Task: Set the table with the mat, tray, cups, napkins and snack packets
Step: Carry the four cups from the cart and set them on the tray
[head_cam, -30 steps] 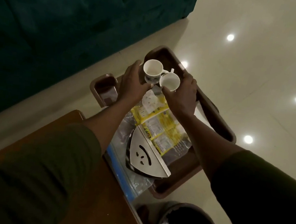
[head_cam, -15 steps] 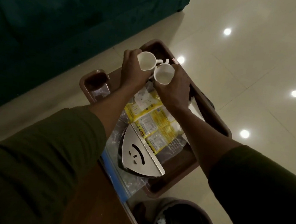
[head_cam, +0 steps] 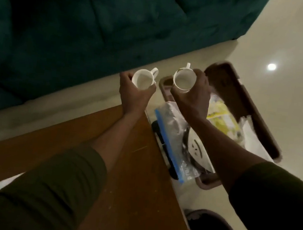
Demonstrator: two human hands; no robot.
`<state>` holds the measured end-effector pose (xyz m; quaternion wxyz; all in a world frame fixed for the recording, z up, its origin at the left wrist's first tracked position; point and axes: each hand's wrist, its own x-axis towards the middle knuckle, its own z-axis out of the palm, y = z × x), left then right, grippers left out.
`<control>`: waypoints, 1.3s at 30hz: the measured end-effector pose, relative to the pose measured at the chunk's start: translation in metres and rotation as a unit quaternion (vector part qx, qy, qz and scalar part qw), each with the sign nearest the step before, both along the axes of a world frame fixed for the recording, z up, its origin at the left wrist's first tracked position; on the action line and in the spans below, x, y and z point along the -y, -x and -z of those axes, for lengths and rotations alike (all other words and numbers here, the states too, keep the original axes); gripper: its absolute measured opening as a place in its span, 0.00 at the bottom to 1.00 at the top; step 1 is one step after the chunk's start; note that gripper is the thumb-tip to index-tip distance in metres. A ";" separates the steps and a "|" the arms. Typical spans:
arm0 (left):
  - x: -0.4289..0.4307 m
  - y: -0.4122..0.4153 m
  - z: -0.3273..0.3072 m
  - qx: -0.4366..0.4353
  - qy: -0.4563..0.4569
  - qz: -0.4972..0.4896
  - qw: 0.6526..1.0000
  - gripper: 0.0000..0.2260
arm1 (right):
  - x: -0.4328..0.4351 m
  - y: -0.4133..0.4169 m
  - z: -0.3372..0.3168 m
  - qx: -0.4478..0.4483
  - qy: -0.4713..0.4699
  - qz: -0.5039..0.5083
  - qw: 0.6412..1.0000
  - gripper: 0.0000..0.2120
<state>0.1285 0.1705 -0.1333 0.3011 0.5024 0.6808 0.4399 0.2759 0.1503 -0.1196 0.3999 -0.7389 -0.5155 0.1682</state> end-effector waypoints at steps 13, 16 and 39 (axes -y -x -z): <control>0.188 0.324 -0.010 -0.022 0.066 -0.211 0.975 0.30 | 0.121 0.313 0.011 -0.035 0.048 -0.238 0.970 0.32; 0.240 0.385 -0.006 -0.007 0.071 -0.259 0.963 0.29 | 0.156 0.379 0.014 -0.018 0.051 -0.284 0.957 0.32; 0.513 0.731 0.030 -0.038 0.103 -0.477 0.872 0.32 | 0.361 0.744 0.033 0.008 0.077 -0.565 0.821 0.33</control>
